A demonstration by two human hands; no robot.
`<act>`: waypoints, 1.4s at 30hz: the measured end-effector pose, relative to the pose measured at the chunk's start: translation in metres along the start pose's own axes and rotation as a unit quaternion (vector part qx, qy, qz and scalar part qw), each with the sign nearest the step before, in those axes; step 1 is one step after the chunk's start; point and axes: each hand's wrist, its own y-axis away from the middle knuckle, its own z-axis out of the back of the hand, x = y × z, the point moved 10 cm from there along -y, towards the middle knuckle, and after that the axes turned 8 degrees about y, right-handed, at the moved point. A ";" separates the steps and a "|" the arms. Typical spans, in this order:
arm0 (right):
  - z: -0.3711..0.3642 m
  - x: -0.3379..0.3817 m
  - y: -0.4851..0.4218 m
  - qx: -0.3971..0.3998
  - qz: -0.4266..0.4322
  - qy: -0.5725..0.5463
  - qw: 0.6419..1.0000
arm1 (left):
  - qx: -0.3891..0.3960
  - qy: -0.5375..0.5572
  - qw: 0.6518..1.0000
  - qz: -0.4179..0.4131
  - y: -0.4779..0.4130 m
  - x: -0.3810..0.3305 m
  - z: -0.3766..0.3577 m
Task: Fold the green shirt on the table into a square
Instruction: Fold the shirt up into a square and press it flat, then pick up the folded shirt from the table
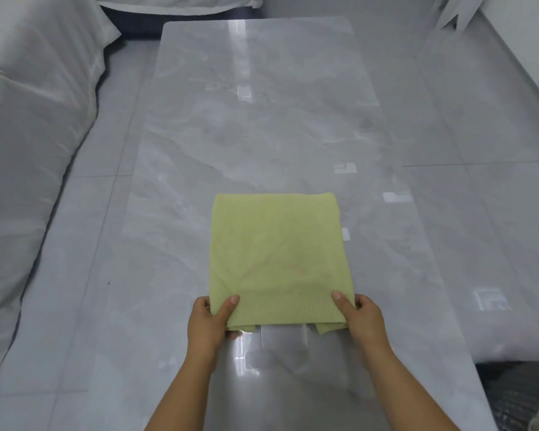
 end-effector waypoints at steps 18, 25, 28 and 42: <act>0.004 -0.028 0.018 0.004 -0.004 0.026 1.000 | 0.025 0.074 0.992 0.104 0.025 0.058 0.018; -0.002 -0.016 0.020 0.027 -0.010 0.108 0.994 | -0.001 -0.040 0.998 0.048 0.018 0.035 0.027; 0.002 0.010 0.009 -0.020 0.030 0.111 0.993 | -0.013 -0.003 1.000 0.019 0.003 0.005 0.028; -0.041 0.022 -0.019 0.226 -0.131 -0.220 0.940 | 0.185 0.164 0.944 0.220 -0.013 0.005 -0.038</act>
